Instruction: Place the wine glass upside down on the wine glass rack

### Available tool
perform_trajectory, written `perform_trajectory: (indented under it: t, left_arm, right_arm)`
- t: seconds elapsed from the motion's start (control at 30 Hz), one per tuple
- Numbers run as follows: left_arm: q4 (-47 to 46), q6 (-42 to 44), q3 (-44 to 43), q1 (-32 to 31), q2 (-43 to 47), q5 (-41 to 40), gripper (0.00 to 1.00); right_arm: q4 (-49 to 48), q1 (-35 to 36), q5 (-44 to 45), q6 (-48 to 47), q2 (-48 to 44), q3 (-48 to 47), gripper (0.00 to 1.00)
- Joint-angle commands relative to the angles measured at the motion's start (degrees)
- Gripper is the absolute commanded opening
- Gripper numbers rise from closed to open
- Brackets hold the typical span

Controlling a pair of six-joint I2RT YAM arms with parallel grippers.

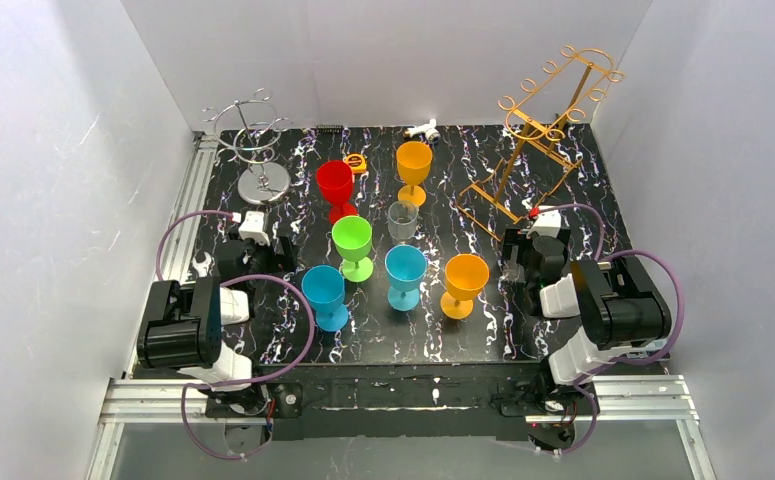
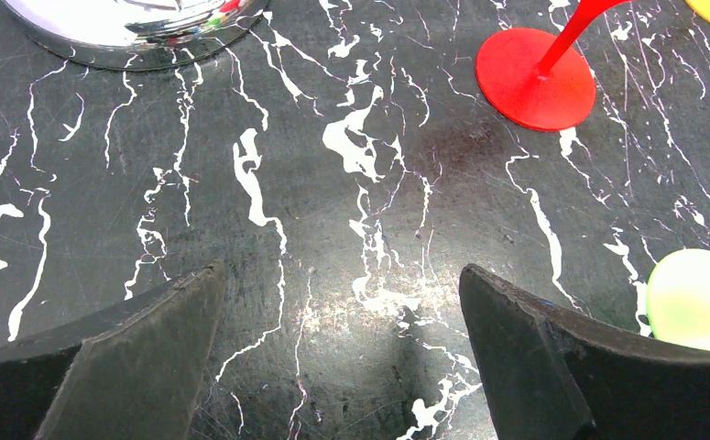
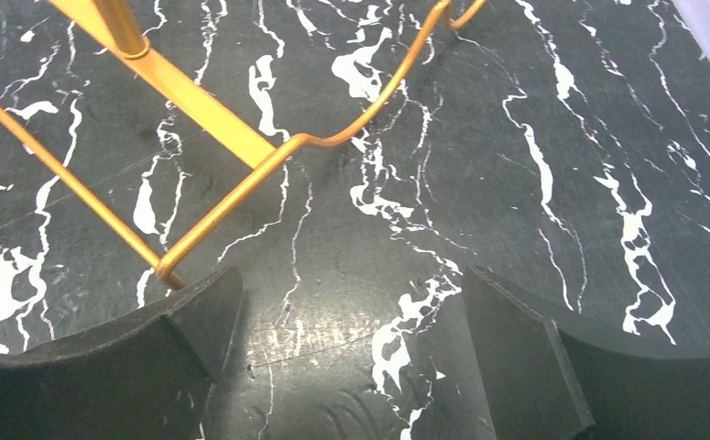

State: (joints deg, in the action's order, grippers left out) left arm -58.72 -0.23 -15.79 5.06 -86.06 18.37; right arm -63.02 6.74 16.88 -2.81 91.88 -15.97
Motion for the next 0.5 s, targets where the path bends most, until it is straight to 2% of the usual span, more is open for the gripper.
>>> perform_trajectory:
  t: [0.0,0.13,0.3,0.4,0.47]
  left_arm:
    - [-1.2,0.0,-0.5,-0.2,0.8,-0.8,0.99]
    - [-1.3,0.0,-0.6,-0.1,0.6,-0.7,0.99]
    - [-0.7,0.0,-0.8,-0.1,2.0,0.3,0.99]
    - [13.0,-0.2,-5.6,0.2,8.7,-0.2,0.99]
    - [23.2,-0.1,-8.9,0.3,12.9,0.0,0.99]
  right_arm:
    - [-1.3,-0.4,6.6,2.3,-1.5,-0.9,1.00]
    - [16.5,-0.4,8.7,4.0,-6.7,-7.8,1.00]
    - [18.6,-0.4,10.0,8.2,-15.2,-4.7,1.00]
    - [20.4,-0.6,13.0,17.1,-22.8,-1.8,1.00]
    - [31.4,-1.3,18.4,28.4,-28.0,-3.4,1.00]
